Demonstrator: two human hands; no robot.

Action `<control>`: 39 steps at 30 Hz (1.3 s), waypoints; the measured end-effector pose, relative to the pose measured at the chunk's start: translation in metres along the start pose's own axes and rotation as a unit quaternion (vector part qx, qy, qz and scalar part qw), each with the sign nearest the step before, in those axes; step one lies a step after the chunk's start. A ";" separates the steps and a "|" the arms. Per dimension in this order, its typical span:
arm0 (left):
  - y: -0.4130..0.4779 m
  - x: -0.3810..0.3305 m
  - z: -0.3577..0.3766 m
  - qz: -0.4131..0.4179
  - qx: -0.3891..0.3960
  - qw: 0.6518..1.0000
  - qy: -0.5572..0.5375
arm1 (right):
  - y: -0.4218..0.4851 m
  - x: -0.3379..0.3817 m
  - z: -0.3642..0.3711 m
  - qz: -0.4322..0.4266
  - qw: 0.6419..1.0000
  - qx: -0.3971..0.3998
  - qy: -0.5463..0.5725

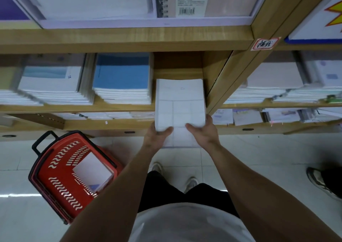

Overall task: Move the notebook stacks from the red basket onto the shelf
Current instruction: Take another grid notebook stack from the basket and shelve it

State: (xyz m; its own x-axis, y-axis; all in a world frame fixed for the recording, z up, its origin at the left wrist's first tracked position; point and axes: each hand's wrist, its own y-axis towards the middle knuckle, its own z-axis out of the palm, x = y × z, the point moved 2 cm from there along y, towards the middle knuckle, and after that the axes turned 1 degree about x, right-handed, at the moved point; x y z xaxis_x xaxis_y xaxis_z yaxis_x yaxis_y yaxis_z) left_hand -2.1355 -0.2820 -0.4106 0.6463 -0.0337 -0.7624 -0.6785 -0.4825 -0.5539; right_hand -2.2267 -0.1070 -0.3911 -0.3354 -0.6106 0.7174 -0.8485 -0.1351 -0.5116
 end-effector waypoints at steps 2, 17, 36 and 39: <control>-0.003 0.002 0.001 -0.002 -0.039 0.999 -0.002 | -0.001 0.001 0.003 -0.010 1.000 -0.014 -0.003; 0.011 -0.025 -0.003 0.006 -0.037 0.996 -0.077 | 0.029 -0.013 0.018 -0.019 0.999 0.033 0.028; 0.023 -0.067 0.005 0.004 -0.094 0.995 0.018 | 0.036 0.017 0.015 -0.055 0.998 -0.030 -0.008; 0.033 -0.068 0.004 0.005 -0.116 0.993 0.002 | 0.036 0.029 0.022 -0.099 0.989 -0.091 -0.055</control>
State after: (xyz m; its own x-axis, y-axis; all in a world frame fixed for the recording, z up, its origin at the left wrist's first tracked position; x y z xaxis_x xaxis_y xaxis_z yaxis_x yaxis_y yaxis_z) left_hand -2.2037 -0.2920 -0.3786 0.6418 -0.0421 -0.7657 -0.5862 -0.6707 -0.4544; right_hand -2.2587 -0.1467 -0.3989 -0.1181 -0.6688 0.7340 -0.9562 -0.1227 -0.2657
